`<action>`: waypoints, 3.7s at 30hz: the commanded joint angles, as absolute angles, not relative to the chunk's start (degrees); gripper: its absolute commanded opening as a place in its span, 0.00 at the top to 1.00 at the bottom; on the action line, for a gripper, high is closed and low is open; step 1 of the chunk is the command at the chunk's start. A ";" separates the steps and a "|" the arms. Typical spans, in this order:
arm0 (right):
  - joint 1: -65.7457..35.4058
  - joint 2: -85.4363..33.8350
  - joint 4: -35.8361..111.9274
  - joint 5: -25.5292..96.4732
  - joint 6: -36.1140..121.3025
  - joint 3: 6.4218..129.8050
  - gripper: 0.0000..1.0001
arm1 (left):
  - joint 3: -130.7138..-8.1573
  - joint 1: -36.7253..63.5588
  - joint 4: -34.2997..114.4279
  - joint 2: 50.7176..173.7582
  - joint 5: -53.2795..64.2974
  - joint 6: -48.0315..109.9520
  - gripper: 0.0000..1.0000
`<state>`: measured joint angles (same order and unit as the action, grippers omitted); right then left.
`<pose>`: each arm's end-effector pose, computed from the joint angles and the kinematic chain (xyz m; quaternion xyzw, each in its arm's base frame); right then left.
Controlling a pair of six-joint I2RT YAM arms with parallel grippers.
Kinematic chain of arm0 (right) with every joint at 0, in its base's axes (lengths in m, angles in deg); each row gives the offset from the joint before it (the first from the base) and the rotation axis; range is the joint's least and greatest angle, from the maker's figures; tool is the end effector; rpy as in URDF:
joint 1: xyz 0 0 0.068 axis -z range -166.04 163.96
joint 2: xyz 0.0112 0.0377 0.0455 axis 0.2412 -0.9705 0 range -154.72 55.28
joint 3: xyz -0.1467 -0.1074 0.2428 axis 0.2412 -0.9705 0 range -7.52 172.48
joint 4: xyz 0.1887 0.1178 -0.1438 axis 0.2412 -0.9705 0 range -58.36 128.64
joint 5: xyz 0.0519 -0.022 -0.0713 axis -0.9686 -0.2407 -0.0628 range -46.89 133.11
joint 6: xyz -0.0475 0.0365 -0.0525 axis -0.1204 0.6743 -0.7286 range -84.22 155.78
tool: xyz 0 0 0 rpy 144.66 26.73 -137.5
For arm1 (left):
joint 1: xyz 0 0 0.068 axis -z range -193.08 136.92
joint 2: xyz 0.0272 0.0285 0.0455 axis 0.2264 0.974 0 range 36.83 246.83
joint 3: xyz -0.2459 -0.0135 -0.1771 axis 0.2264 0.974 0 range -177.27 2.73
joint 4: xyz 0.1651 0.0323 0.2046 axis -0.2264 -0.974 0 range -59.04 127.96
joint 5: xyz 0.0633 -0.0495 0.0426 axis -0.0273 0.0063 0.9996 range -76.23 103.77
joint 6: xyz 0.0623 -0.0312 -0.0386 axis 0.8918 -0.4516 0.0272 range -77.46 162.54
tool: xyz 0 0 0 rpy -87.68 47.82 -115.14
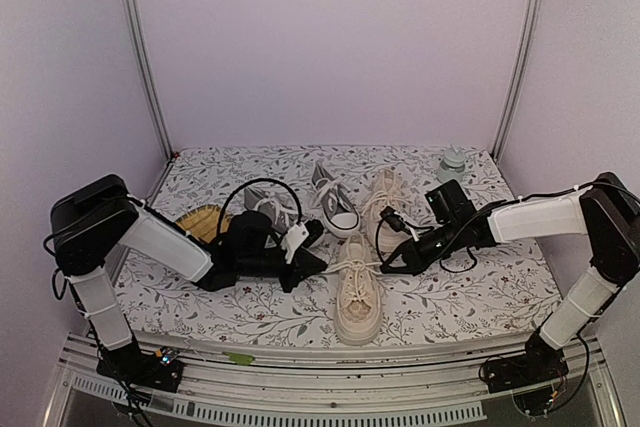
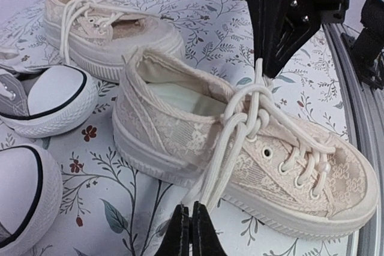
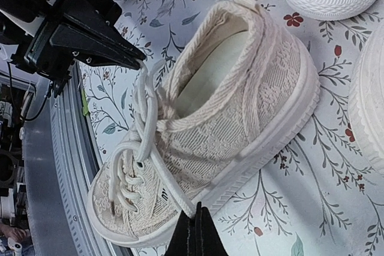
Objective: Tie the shoes
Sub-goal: Tie the loops with the shoelace on the shoe, then pull the loops with the shoelace from the shoe.
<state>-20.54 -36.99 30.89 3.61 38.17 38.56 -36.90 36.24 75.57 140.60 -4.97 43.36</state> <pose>0.2404 0.2182 0.1681 -0.3480 0.8311 0.3970 0.1747 0.2292 -0.3004 0.1408 0.4332 0.7238 -0.3394 0.4163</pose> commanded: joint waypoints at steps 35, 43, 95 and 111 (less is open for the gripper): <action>-18.48 -40.36 31.21 0.98 36.61 39.18 0.99 | -37.17 36.05 65.98 139.25 -7.96 49.49 0.81; -19.17 -41.39 30.45 0.37 36.39 40.80 0.99 | -37.93 37.97 62.43 136.03 -7.15 55.68 0.55; -23.59 -41.78 50.11 5.30 63.18 39.70 0.43 | -39.80 45.45 52.31 138.14 -2.51 52.95 1.00; -24.30 -40.55 44.59 6.90 62.31 41.25 0.91 | -40.04 45.67 52.01 138.45 -3.02 53.92 1.00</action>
